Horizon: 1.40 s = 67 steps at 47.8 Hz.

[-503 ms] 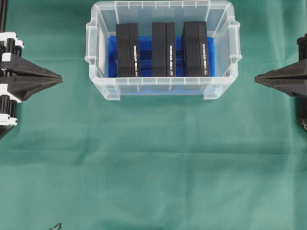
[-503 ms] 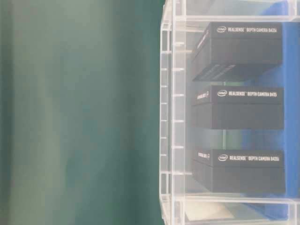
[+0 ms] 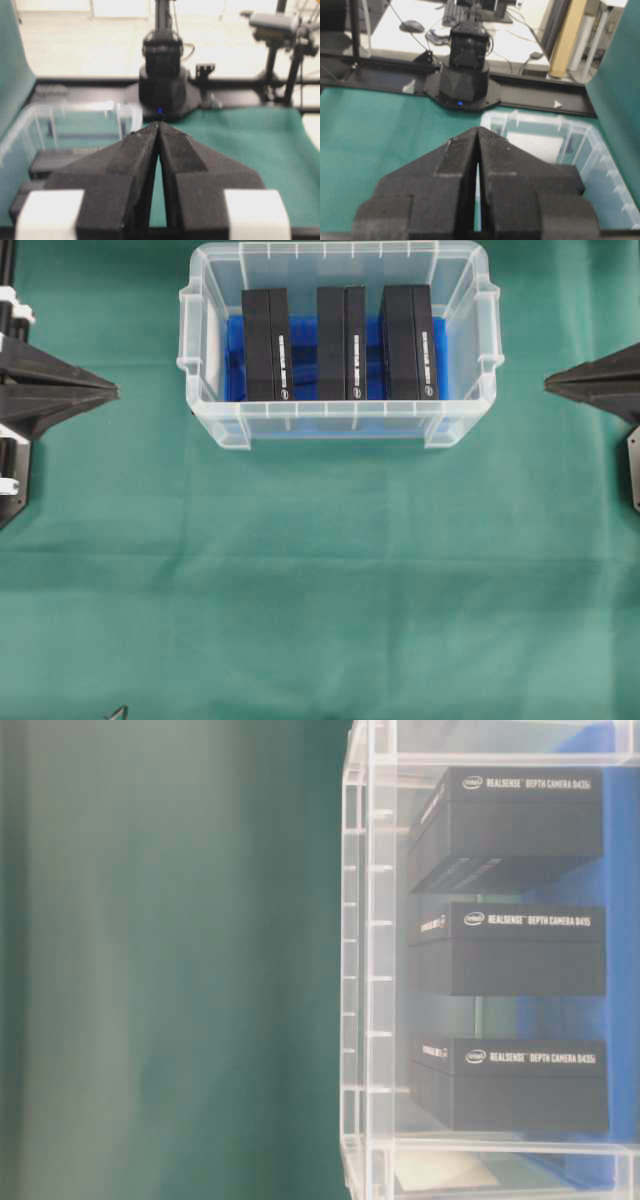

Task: Take the box out of the case with both arms.

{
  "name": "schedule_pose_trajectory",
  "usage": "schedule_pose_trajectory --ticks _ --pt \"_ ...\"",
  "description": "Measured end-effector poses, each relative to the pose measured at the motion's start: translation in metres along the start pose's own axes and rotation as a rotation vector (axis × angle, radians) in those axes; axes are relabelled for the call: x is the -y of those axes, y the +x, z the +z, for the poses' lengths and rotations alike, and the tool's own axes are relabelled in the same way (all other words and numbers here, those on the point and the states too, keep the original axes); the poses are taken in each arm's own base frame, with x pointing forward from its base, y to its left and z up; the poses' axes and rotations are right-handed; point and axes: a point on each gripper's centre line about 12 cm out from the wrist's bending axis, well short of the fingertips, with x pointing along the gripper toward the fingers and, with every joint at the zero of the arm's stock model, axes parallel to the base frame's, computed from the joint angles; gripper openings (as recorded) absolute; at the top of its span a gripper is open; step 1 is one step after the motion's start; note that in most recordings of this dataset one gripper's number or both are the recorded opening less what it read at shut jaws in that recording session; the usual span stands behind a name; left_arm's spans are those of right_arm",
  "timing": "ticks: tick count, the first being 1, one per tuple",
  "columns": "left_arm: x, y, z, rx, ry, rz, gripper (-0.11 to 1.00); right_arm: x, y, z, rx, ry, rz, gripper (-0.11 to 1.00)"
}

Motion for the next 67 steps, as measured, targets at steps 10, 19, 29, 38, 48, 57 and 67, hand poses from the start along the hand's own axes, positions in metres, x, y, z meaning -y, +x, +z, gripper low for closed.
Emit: schedule_pose_trajectory --ticks 10,19,29,38,48,57,67 --pt "-0.001 0.004 0.048 -0.014 -0.020 0.005 0.00 -0.001 0.000 0.046 0.008 0.035 0.000 0.00" --pt "-0.002 0.006 0.089 -0.057 -0.019 0.009 0.00 -0.002 0.003 0.084 0.032 0.094 0.002 0.00" --pt "-0.002 0.012 0.087 -0.150 -0.024 0.012 0.00 -0.002 0.009 0.084 -0.075 0.153 -0.008 0.00" --pt "-0.003 0.011 0.078 -0.279 -0.053 0.020 0.00 -0.002 0.006 0.063 -0.305 0.175 -0.036 0.00" --pt "-0.002 0.006 0.056 -0.594 -0.092 0.038 0.00 -0.001 -0.004 0.038 -0.673 0.189 -0.087 0.00" --pt "0.003 -0.007 0.028 -0.939 -0.086 0.038 0.00 0.000 -0.015 0.013 -1.016 0.203 -0.144 0.00" --pt "0.005 -0.019 0.017 -1.198 -0.070 0.041 0.00 0.001 -0.026 -0.002 -1.251 0.204 -0.187 0.00"
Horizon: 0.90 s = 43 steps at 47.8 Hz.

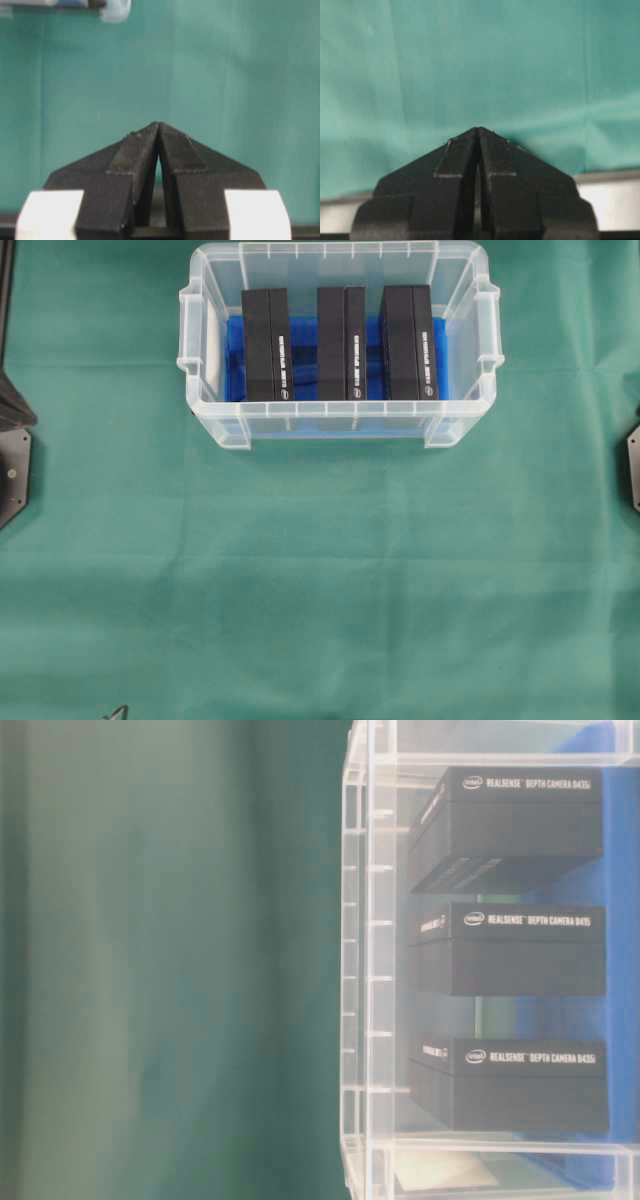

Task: Take the box out of the case with both arms.

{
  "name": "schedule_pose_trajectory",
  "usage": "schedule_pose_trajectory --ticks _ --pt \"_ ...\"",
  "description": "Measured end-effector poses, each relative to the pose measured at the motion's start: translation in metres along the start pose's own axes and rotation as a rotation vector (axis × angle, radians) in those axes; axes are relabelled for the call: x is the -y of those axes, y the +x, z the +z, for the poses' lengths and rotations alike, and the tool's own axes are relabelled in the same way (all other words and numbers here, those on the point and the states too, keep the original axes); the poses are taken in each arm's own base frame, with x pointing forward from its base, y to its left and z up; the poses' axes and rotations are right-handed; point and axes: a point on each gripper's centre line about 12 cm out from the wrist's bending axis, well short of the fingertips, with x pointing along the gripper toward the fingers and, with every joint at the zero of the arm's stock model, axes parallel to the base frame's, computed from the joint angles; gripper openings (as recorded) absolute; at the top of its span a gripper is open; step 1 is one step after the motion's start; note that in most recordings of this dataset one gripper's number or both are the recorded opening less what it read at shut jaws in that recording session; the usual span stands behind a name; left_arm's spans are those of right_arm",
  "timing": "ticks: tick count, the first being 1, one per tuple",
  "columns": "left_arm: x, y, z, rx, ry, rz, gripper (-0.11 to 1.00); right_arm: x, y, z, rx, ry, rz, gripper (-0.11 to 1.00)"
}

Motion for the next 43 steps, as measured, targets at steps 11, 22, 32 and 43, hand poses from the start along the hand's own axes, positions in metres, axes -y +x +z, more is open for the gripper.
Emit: schedule_pose_trajectory --ticks 11,22,32,43 --pt "0.001 0.004 0.003 -0.064 -0.023 0.008 0.00 -0.001 0.003 0.000 -0.024 0.005 -0.006 0.00" --pt "-0.002 0.000 0.001 -0.051 -0.410 0.030 0.00 0.001 0.004 0.001 -0.026 0.245 -0.022 0.00" --pt "-0.010 -0.002 -0.004 -0.056 -0.955 0.086 0.00 0.004 0.007 0.003 -0.022 0.677 -0.062 0.00" --pt "-0.012 -0.002 -0.015 -0.125 -1.313 0.180 0.00 0.007 0.010 0.005 -0.002 1.046 -0.100 0.00"
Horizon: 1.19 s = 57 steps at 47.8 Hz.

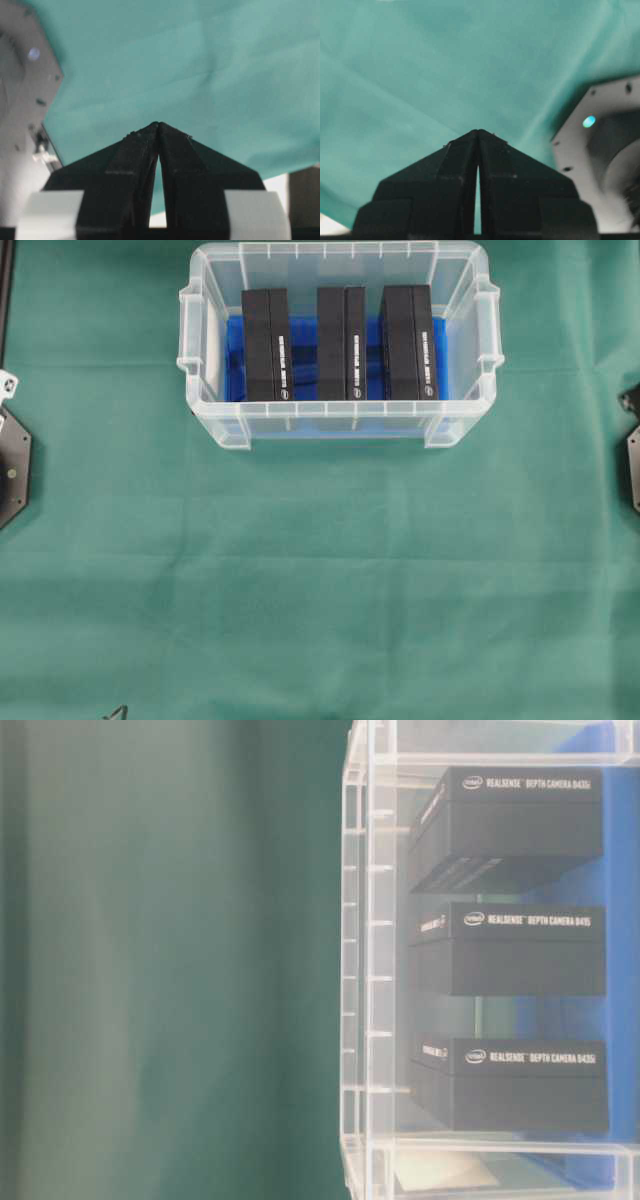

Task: Take the box out of the case with both arms.

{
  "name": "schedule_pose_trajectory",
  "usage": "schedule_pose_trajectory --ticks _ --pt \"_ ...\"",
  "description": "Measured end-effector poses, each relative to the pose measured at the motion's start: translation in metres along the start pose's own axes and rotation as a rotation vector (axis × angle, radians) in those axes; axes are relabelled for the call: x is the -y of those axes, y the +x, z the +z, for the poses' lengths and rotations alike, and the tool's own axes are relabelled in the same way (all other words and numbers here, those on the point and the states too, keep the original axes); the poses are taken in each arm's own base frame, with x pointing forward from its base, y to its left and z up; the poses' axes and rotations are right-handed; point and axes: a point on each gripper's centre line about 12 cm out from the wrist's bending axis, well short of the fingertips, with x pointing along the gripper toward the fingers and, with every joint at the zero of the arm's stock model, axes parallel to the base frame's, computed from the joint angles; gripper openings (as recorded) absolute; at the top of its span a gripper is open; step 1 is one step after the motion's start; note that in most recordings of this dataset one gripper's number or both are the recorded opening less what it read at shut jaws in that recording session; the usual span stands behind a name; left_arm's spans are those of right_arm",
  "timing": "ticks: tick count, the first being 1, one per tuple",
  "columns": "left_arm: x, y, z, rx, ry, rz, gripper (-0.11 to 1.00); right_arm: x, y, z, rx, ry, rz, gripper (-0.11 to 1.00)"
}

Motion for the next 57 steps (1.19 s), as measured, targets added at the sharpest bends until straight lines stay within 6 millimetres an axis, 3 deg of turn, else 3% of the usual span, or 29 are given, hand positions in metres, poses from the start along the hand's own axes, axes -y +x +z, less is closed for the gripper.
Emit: schedule_pose_trajectory --ticks 11,25,48,57 --pt "-0.003 0.002 -0.001 -0.005 -0.101 0.046 0.00 -0.002 0.003 0.001 0.002 0.171 -0.014 0.00" --pt "-0.003 0.002 0.000 -0.006 -0.082 0.049 0.00 -0.004 0.009 0.008 0.051 0.198 -0.046 0.00" --pt "-0.018 0.004 0.055 0.086 -0.077 0.075 0.00 0.023 0.018 0.080 0.159 0.220 -0.134 0.00" --pt "-0.020 0.005 0.065 0.104 -0.052 0.073 0.00 0.022 0.022 0.092 0.171 0.210 -0.123 0.00"
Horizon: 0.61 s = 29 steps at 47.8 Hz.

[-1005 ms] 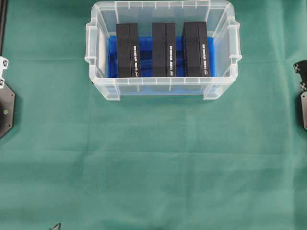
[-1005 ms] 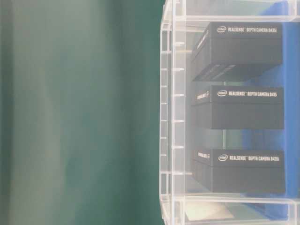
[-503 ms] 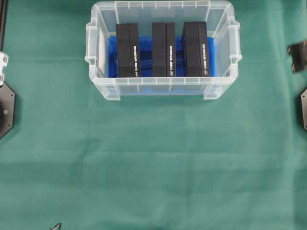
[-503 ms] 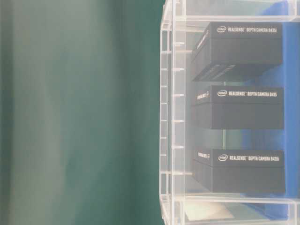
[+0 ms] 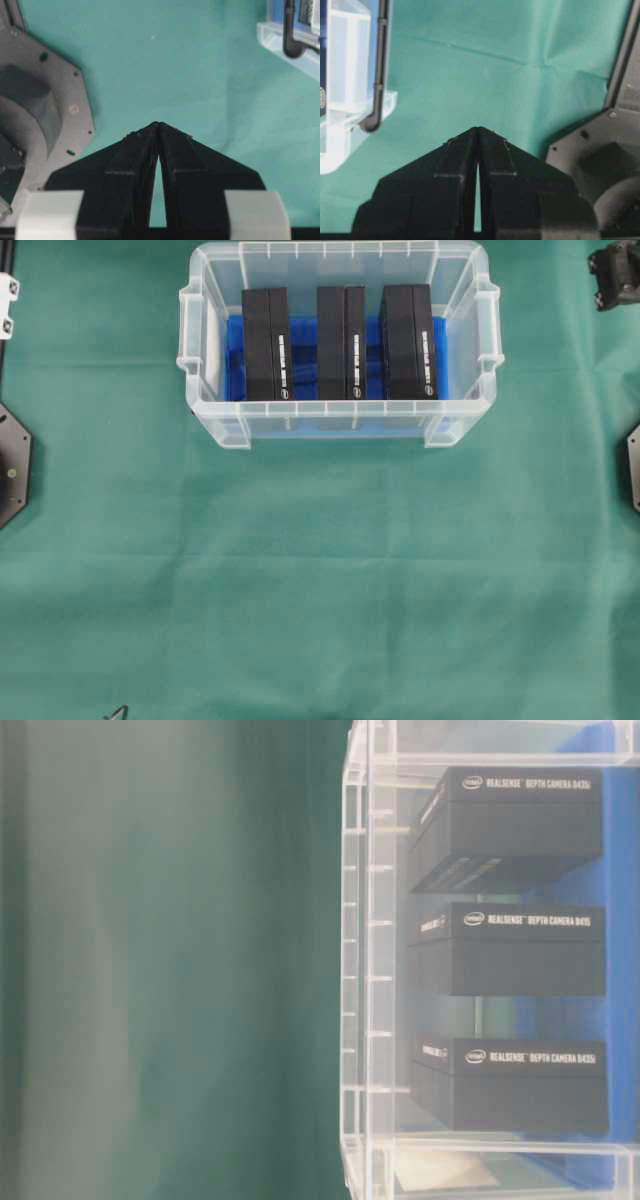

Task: Take the box out of the case with both arms.
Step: 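Move both open grippers over the left and right black boxes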

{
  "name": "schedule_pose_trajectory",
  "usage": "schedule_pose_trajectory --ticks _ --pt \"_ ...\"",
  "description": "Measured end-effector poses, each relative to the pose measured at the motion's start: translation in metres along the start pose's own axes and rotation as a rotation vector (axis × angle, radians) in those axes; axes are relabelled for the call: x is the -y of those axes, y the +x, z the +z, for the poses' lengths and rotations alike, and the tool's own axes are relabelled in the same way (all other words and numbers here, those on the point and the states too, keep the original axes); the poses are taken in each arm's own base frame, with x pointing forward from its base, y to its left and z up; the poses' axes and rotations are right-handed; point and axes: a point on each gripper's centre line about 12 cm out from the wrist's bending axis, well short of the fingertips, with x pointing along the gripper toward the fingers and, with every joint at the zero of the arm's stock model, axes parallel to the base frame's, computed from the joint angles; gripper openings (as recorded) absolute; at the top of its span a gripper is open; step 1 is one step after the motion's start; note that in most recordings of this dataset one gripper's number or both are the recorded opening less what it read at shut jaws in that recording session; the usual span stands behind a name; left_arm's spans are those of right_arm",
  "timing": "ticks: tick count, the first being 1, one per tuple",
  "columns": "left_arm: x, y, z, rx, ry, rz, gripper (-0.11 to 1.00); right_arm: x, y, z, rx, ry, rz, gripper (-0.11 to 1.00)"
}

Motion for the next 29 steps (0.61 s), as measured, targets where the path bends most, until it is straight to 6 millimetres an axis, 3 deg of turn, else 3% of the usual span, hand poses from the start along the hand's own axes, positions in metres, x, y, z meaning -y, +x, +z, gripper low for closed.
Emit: schedule_pose_trajectory --ticks 20,24,29 --pt "0.0030 0.0050 0.0059 -0.003 0.014 0.009 0.01 -0.0036 0.0012 0.0000 -0.009 0.003 0.019 0.01" --pt "0.0032 0.0051 0.0065 -0.001 0.005 0.005 0.14 -0.0037 0.0008 -0.0007 -0.014 0.004 0.023 0.02" --pt "0.0041 0.0054 0.0062 -0.006 0.000 0.001 0.42 -0.0034 0.0013 -0.0014 -0.019 0.006 0.025 0.18"
